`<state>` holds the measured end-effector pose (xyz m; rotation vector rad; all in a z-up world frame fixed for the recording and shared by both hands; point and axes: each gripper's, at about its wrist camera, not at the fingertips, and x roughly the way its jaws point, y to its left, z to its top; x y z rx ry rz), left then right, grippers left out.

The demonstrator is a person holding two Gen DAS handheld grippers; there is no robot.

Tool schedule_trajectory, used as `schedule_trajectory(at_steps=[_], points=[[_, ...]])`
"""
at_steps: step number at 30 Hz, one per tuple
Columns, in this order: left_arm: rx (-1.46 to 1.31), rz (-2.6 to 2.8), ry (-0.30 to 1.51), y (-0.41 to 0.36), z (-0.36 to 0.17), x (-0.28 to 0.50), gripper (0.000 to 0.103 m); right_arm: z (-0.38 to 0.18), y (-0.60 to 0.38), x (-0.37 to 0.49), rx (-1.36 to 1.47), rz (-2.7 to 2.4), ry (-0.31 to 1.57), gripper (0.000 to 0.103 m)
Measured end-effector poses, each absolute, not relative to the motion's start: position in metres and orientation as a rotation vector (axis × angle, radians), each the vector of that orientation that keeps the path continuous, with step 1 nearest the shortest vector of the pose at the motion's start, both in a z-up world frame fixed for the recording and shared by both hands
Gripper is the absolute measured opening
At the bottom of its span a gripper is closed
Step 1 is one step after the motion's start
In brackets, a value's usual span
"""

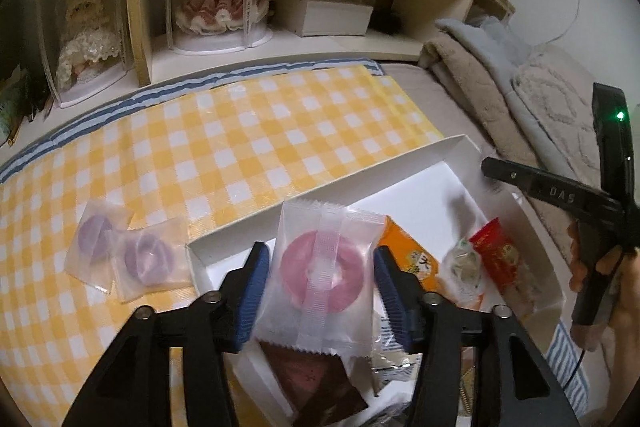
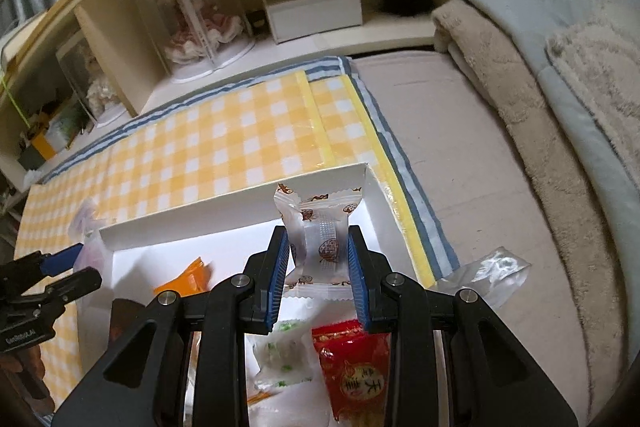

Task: Organize snacks
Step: 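Lower both items into the tray and open both tools, then lift both open tools away from the tray toward the remaining clear packets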

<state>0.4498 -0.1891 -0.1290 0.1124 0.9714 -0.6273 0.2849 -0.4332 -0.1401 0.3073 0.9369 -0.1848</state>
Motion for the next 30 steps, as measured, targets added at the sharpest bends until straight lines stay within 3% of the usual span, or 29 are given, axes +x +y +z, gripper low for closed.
schedule_trajectory(at_steps=[2,3,4,8,12,15,30], points=[[0.115,-0.623,0.970,-0.188,-0.134,0.445,0.069,-0.143,-0.437,0.286,0.332,-0.185,0.938,0.043],[0.117,-0.623,0.970,-0.188,-0.135,0.442,0.071,-0.144,-0.438,0.287,0.336,-0.194,0.944,0.056],[0.121,-0.623,0.971,-0.187,-0.136,0.440,0.072,-0.144,-0.439,0.285,0.331,-0.207,0.944,0.062],[0.130,-0.623,0.978,-0.186,-0.137,0.434,0.084,-0.140,-0.441,0.281,0.329,-0.206,0.948,0.072],[0.133,-0.624,0.981,-0.186,-0.134,0.429,0.099,-0.136,-0.440,0.274,0.315,-0.200,0.953,0.090],[0.130,-0.626,0.975,-0.187,-0.130,0.425,0.103,-0.132,-0.437,0.268,0.305,-0.200,0.951,0.103],[0.137,-0.608,0.942,-0.174,-0.101,0.405,0.103,-0.107,-0.421,0.245,0.258,-0.213,0.914,0.103]])
